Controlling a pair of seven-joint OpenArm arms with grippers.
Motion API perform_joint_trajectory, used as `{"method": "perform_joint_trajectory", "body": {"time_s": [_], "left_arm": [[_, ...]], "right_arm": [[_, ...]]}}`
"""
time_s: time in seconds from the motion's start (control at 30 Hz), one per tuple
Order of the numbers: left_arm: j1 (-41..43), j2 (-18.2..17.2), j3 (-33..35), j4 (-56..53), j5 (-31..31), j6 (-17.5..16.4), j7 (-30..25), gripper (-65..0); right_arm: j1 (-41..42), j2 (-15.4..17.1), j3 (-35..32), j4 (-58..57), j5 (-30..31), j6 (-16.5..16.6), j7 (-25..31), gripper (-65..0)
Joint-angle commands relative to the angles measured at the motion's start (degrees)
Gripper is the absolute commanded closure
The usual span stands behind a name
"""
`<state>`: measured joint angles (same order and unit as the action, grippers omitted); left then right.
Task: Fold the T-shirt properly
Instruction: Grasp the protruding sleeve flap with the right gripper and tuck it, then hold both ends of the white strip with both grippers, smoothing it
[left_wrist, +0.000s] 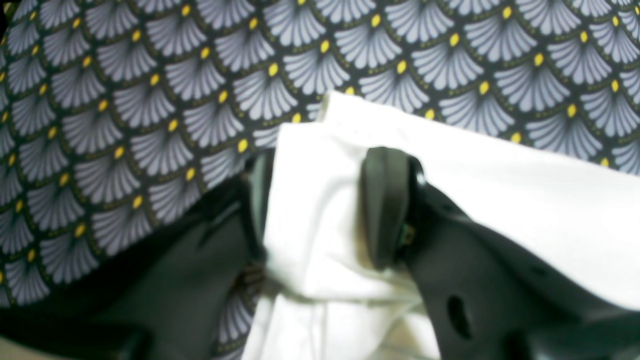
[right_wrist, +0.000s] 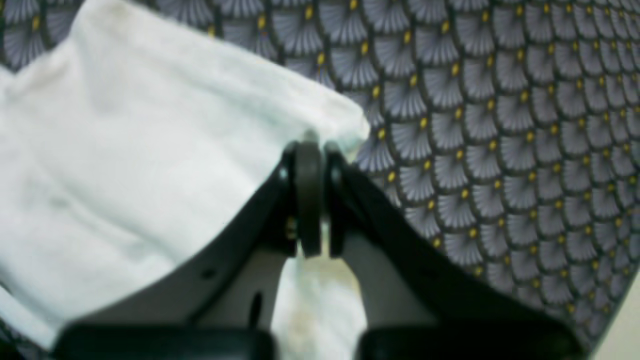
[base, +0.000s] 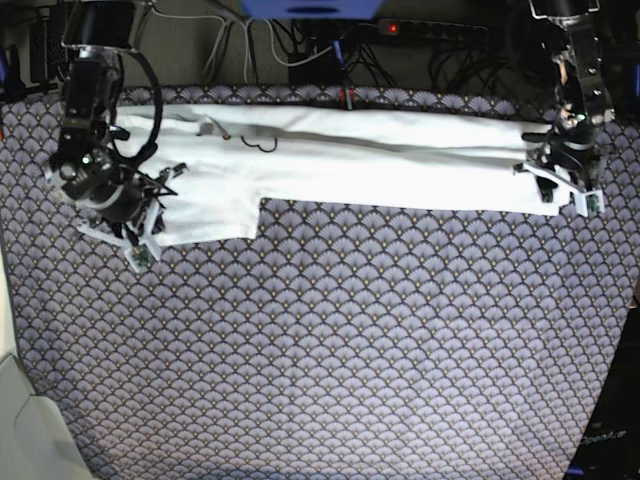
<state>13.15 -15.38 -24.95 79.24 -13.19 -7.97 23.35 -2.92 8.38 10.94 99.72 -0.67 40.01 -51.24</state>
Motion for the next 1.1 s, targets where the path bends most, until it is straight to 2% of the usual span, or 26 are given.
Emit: {"method": "perform_joint_trajectory", "body": {"time_s": [0.0,0.27,0.47,1.07], "left_arm": [[-0.18,-0.84,-0.24,0.98,-0.22,0.01,-0.89,-27.7],[-0.09,-1.02,-0.24,0.71,-0.22,-0.08,-0.89,-27.7],[0.08,-1.02,-0.24,0.8,-0.22,-0.08,-0.89,-27.7],[1.14,-1.02,-0.59,1.07,-0.3,-0.08,-0.98,-27.7]], "right_arm": [[0.41,0.45,0.18,2.74,0.62,-0.01,0.21,0.0],[-6.53,0.28,4.14,13.82,0.62,-0.01,-1.64,0.0],[-11.63,0.19,7.65,14.17,0.62,-0.01,-1.28,0.0],[-19.37,0.01,7.21,13.82,0.71,-0.01,-1.11,0.0]]}}
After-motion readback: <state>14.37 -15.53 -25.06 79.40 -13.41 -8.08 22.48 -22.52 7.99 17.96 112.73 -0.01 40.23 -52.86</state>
